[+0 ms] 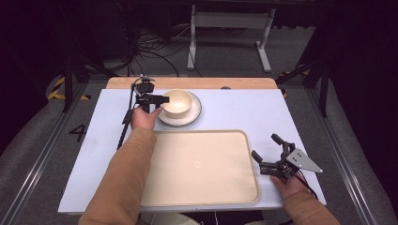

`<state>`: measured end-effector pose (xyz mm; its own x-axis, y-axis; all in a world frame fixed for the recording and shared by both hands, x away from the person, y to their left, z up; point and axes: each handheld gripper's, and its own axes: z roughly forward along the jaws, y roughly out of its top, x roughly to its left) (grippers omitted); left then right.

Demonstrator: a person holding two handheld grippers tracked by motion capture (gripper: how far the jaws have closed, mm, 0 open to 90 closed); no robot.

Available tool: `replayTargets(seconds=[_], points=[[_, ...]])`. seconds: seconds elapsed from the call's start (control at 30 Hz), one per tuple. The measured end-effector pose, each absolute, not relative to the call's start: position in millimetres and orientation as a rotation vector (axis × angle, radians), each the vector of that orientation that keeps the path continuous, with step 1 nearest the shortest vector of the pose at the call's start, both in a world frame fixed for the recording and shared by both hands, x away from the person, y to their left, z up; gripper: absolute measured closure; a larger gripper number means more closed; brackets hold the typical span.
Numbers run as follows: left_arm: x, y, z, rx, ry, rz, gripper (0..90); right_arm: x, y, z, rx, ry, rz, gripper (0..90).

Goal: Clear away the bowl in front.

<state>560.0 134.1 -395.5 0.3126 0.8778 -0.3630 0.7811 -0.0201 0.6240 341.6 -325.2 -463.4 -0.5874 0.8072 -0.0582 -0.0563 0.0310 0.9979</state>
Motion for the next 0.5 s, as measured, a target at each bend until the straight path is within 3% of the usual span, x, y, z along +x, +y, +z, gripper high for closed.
replayTargets(seconds=[0.33,0.5], points=[[567,125,-408,1.747,1.542,0.115,46.5,341,-325,-463,0.773,1.638,1.638,0.1],[570,127,-412,1.738,1.577,0.112,53.5,341,-326,-464,0.774,1.636,1.641,0.1]])
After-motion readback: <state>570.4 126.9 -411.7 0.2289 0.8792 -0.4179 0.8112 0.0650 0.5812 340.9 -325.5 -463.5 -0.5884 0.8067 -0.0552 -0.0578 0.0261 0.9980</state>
